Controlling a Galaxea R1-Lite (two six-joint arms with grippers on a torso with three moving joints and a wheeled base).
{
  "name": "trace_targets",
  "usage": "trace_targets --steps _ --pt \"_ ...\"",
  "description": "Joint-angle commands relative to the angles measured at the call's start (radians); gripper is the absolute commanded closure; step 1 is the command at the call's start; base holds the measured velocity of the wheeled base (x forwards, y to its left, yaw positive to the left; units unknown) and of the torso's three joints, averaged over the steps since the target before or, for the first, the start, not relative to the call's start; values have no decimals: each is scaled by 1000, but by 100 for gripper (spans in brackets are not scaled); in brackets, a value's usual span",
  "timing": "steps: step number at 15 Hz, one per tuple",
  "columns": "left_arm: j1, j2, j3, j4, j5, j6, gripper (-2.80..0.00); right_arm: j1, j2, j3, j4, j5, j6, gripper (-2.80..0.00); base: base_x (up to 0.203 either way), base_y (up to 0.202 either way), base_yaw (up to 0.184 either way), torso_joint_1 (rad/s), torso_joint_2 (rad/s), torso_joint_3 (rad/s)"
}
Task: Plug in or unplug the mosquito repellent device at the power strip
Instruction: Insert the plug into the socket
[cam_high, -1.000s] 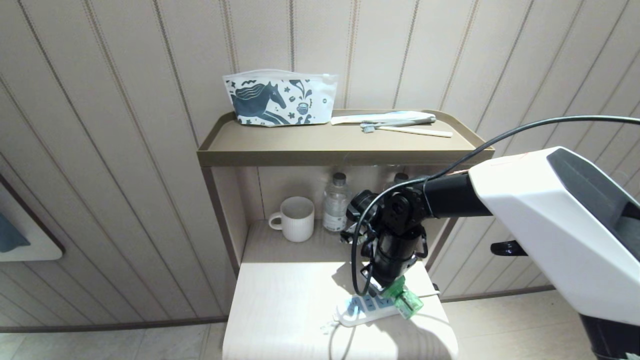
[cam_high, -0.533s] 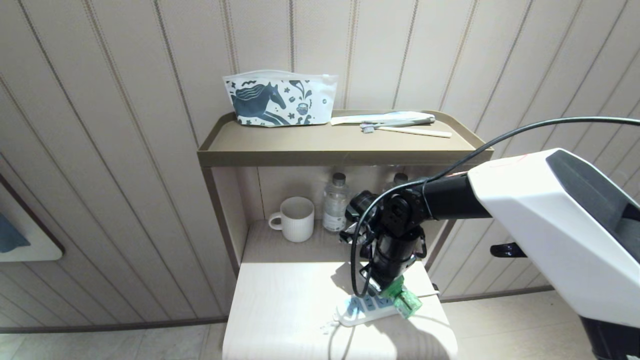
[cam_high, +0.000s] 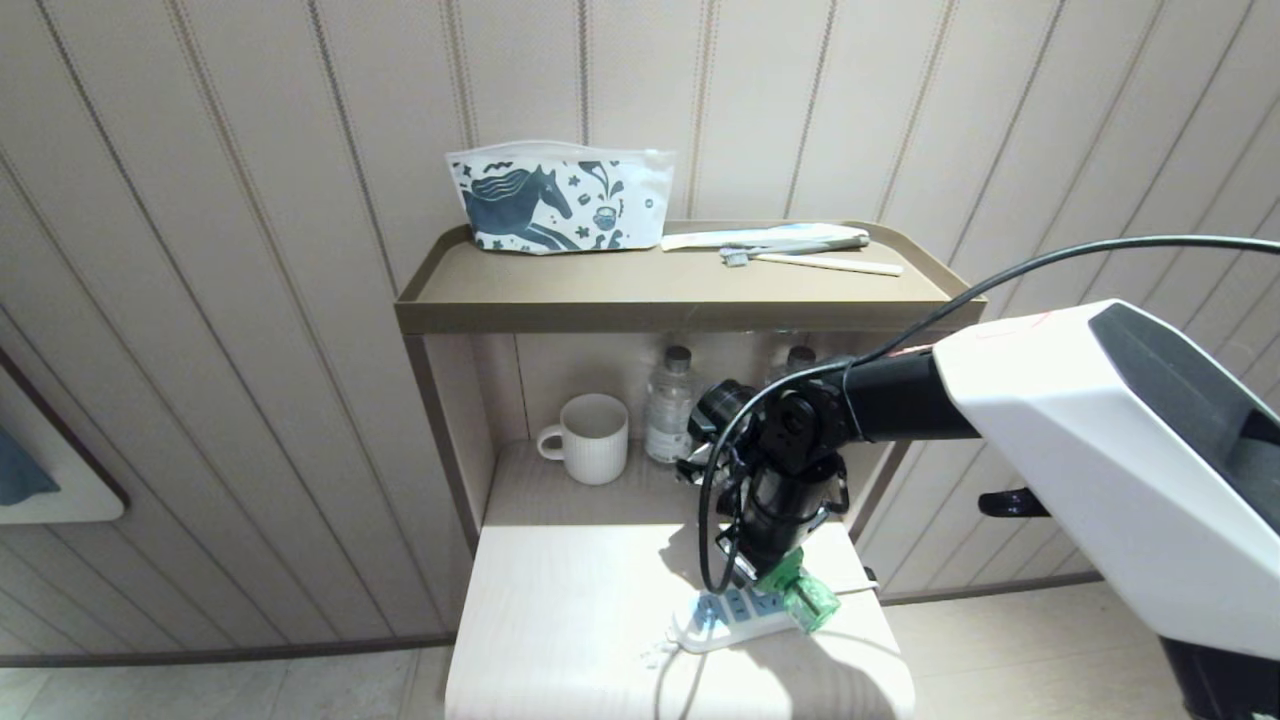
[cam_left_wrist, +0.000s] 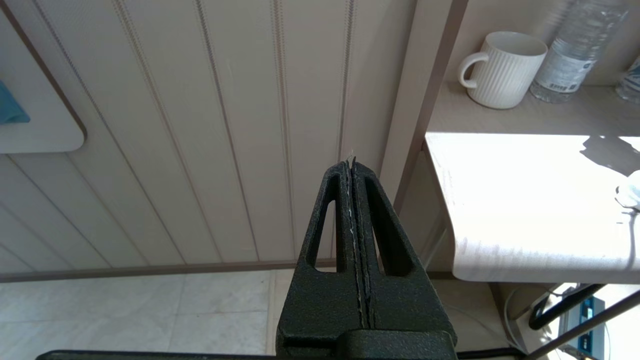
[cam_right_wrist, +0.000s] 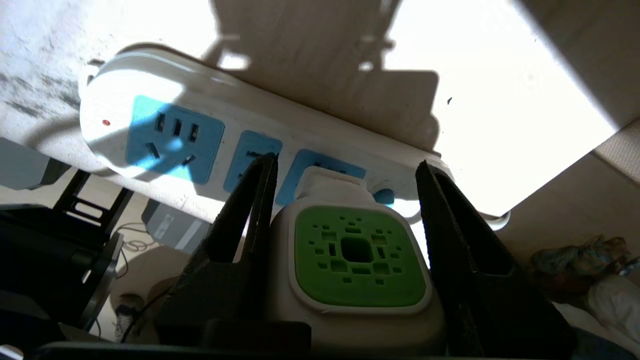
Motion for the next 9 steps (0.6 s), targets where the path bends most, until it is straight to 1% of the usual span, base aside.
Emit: trace_targets --steps 1,9 --pt "0 0 0 0 0 0 0 -1 5 23 -3 0 0 0 0 0 0 0 0 0" --pt "0 0 1 0 0 0 0 -10 -75 79 -5 2 0 0 0 0 0 0 0 0"
